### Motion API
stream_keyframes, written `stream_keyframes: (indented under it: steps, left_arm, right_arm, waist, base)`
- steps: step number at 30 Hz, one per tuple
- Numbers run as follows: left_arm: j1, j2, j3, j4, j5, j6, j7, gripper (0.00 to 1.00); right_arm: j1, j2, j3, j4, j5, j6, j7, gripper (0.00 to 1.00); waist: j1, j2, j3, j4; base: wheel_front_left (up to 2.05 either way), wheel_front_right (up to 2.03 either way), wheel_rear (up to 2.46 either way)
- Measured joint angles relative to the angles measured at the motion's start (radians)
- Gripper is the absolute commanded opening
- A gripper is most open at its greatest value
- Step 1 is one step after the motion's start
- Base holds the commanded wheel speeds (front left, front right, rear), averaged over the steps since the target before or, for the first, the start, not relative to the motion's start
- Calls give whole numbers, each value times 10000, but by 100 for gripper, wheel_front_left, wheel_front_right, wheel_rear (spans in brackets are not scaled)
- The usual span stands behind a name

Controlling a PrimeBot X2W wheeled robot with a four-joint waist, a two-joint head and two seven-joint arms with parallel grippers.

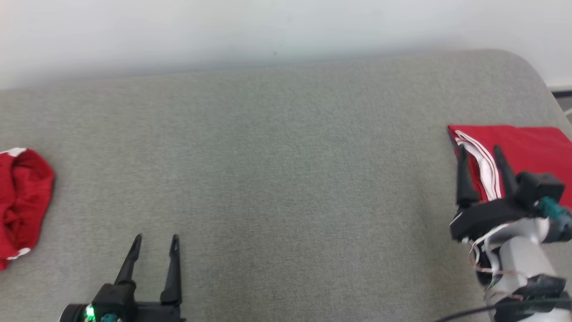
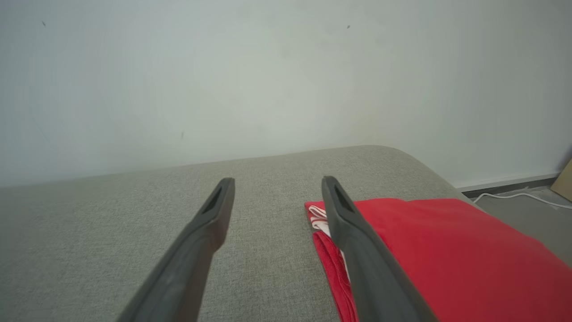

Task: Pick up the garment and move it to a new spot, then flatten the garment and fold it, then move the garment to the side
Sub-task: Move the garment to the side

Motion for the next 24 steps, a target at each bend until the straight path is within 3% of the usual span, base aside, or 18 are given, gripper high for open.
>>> stream_keyframes:
  steps: [9, 24]
  left_arm:
    - [603, -23, 610, 209, -144, 215, 2, 100]
    - [1236, -36, 1032, 334, -142, 326, 2, 100]
  right_arm:
    - [1623, 374, 1051, -884, 453, 0, 0, 100]
    - [3433, 805, 654, -1795, 314, 0, 0, 100]
  waist:
    - [1, 0, -792, 568]
    - [1, 1, -1640, 1125]
  base:
    - [0, 0, 0]
    - [0, 0, 0]
